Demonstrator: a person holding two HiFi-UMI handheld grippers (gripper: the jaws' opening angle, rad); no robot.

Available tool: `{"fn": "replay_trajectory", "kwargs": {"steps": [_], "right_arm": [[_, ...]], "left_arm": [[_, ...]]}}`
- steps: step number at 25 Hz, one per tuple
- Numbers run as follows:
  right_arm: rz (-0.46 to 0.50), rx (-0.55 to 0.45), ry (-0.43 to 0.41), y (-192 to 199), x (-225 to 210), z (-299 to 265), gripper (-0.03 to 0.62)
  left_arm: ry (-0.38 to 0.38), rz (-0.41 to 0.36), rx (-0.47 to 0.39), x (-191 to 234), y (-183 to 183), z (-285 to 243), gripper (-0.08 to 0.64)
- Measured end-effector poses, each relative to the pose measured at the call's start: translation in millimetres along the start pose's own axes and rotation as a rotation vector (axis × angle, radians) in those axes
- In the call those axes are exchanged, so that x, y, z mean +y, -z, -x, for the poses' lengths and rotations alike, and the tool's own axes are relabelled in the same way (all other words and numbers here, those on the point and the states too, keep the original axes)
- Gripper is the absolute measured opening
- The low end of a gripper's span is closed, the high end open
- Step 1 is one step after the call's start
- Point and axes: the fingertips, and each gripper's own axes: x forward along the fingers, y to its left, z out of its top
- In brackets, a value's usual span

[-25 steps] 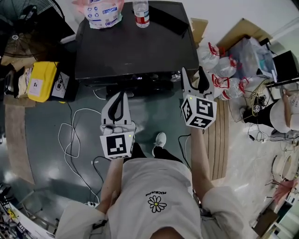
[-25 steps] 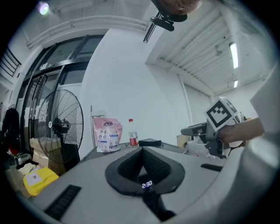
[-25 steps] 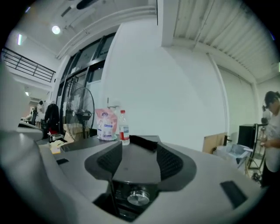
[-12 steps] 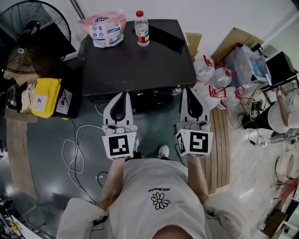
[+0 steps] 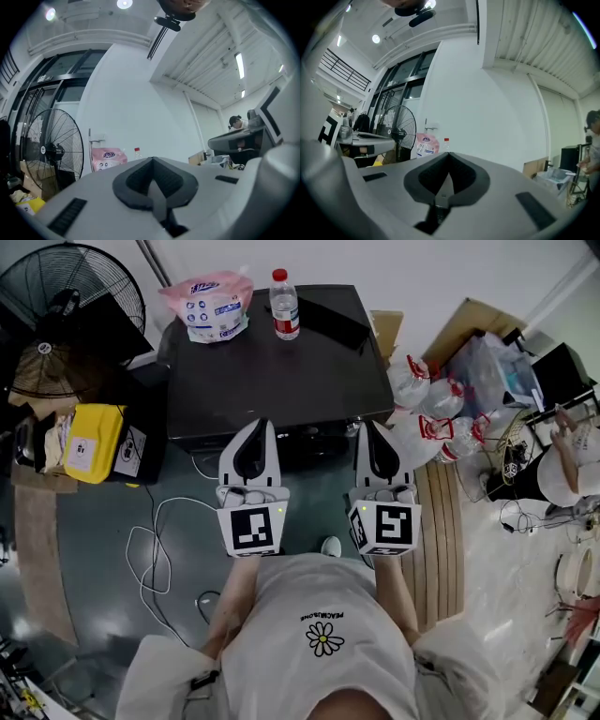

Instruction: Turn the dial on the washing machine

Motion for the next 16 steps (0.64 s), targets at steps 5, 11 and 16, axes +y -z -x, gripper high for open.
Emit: {"fn": "replay_trajectory", "kwargs": {"steps": [5, 11, 16], "right_arm": [[-0.006, 0.004, 0.003, 0.9, -2.4, -4.1, 0.003], [-0.009, 0.017, 0.006, 4.9, -2.2, -4.4, 0.003], [-0.007, 0.022, 0.008, 6.7, -0.8, -1.0, 0.003]], "left_arm": [[-0.001, -0.003, -0.006, 2.7, -4.1, -4.0, -0.002], [-0.008, -0.003, -0.002, 7.9, -5.4, -3.1, -0.002], [-0.016, -0.005, -0.005, 10.1, -6.9, 1.9, -0.002]]}}
